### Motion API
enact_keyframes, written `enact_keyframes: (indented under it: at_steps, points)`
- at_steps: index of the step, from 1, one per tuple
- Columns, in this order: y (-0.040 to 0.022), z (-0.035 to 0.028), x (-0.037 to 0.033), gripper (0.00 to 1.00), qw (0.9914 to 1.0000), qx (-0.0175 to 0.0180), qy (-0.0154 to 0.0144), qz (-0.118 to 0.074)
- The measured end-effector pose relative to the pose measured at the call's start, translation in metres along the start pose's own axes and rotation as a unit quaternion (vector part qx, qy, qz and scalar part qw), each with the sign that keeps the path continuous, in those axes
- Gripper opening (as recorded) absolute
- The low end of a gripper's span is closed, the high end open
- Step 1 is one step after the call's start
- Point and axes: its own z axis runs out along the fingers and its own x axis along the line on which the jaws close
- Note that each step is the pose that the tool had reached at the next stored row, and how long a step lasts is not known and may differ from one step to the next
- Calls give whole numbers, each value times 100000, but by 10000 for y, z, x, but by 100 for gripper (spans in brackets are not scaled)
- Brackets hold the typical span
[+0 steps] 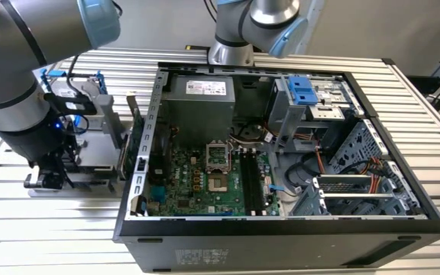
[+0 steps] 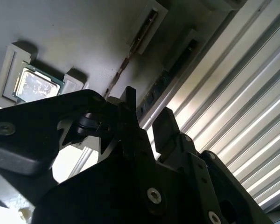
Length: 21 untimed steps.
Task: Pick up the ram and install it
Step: 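Pick up the ram and move it above insertion slot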
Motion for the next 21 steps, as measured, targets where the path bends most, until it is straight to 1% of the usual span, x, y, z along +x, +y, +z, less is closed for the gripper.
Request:
enact_keyframes:
  at_steps: [6,11,19,20,21]
  points:
    - [-1,95,13,100,100000,-38,38,-13]
    - [-1,159,14,100,100000,-59,59,-14]
    - [-1,166,15,100,100000,-63,64,-17]
    - [-1,167,15,0,100000,-62,63,-14]
    - [-1,168,15,0,100000,-59,62,-14]
